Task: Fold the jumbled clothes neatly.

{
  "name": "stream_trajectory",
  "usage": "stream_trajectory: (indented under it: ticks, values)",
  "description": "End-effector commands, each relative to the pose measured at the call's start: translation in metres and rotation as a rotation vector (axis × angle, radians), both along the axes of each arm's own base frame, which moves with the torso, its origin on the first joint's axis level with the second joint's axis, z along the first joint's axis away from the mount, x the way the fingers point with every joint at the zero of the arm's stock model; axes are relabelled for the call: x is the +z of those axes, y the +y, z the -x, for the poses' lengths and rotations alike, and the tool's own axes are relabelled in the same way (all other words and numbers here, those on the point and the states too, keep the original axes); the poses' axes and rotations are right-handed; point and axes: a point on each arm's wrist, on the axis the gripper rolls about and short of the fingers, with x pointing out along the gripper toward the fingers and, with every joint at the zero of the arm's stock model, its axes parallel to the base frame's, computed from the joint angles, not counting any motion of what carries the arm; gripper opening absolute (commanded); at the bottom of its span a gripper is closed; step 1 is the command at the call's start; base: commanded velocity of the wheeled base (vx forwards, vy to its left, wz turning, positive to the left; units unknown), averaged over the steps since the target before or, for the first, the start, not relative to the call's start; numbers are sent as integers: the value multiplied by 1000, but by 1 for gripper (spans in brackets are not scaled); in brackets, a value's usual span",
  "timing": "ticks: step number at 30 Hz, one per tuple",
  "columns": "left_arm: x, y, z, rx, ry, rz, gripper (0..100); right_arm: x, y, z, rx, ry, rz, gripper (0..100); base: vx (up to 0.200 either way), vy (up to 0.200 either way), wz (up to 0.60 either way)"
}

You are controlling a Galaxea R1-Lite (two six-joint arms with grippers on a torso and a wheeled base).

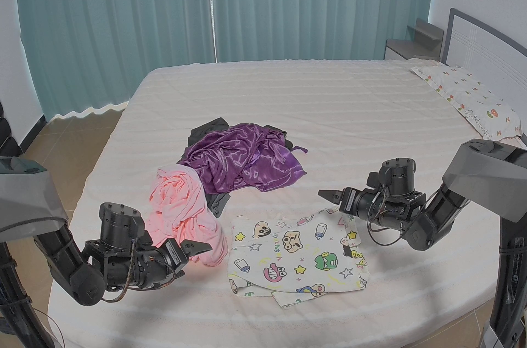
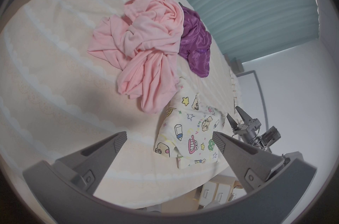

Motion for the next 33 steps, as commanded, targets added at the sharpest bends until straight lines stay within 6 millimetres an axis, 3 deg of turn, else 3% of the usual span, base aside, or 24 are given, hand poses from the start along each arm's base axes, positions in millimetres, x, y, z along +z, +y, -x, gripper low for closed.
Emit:
stream_trajectory:
  ticks: [1,7,12,13,18,23,30,33]
  values:
    - [-15,8,2,27,49,-2,100,10,19,8,11,-54,-8,100,0,0,0]
    - [-15,9,4,30,33,6,100,17,20,15,-32,-67,40,100,0,0,0]
    - [-16,9,4,30,38,5,100,5,35,21,22,-45,22,100,0,0,0]
    - [-16,9,4,30,38,5,100,-12,47,25,47,-4,11,100,0,0,0]
    - [-16,9,4,30,36,5,100,-50,71,35,88,54,-1,100,0,0,0]
    - [-16,9,4,30,38,5,100,-73,59,21,41,87,17,100,0,0,0]
    - [-15,9,5,35,37,8,100,-69,39,18,-47,80,34,100,0,0,0]
    - [-13,10,5,41,28,3,100,-56,34,17,-93,47,32,100,0,0,0]
